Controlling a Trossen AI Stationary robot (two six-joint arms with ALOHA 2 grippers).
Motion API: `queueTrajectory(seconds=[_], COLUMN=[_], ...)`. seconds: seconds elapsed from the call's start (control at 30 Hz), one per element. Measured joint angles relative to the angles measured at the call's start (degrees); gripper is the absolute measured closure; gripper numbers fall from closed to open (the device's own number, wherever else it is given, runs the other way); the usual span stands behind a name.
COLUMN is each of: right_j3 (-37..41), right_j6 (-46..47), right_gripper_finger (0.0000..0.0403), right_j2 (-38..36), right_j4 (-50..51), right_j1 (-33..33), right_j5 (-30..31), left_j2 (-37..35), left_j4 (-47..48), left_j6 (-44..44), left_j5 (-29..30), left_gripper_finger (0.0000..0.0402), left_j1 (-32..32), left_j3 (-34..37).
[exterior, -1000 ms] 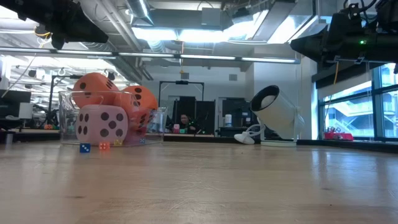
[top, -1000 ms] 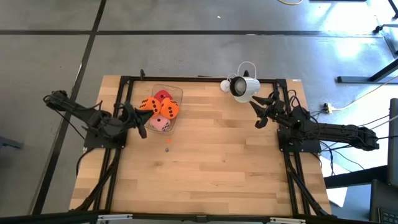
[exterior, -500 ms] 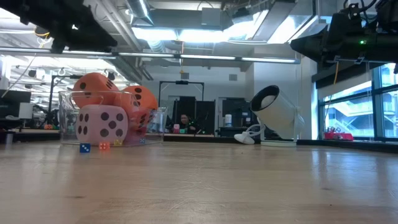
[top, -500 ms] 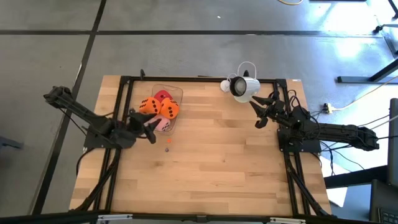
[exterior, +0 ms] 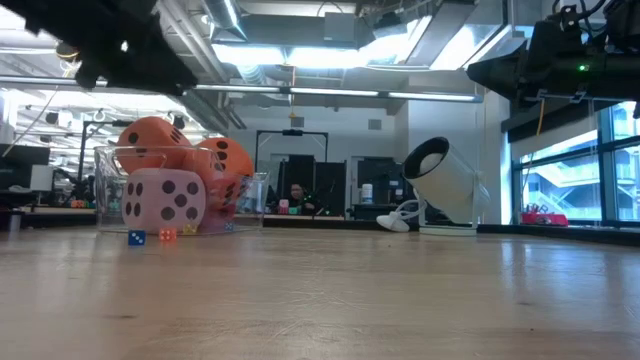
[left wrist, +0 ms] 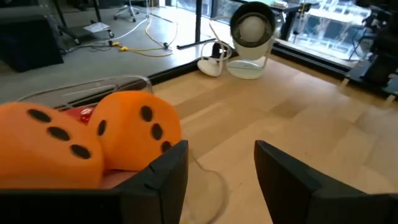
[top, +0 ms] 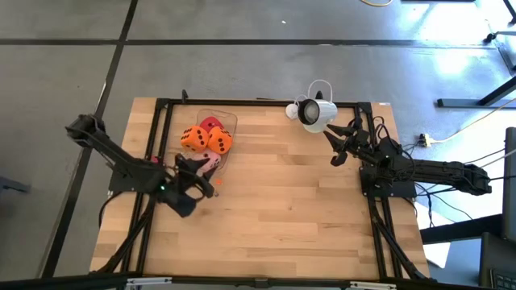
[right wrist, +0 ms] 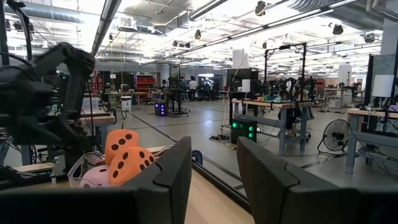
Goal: Pick & Place Dice
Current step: Put the small blue die into the transparent bin
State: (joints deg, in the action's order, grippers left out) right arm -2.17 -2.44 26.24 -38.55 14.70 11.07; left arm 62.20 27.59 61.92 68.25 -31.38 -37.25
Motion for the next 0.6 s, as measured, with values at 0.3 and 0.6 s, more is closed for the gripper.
queueTrajectory(seconds=[0.3, 0.6], right_j3=[0.0, 0.0], right_j6=[0.0, 0.0], right_gripper_finger=[0.0273, 0.0273], right_j2=[0.0, 0.0], right_j4=[0.0, 0.0], right_j1=[0.0, 0.0], right_j5=[0.0, 0.0], left_j2=[13.9, 23.6], left_j4=[12.8, 18.1], left_j6=[11.0, 28.2], left_j5=[-1.5, -8.8], left_gripper_finger=[0.0228, 0.0223], left_j1=[-3.0, -4.7], left_j3=[-14.6, -19.3])
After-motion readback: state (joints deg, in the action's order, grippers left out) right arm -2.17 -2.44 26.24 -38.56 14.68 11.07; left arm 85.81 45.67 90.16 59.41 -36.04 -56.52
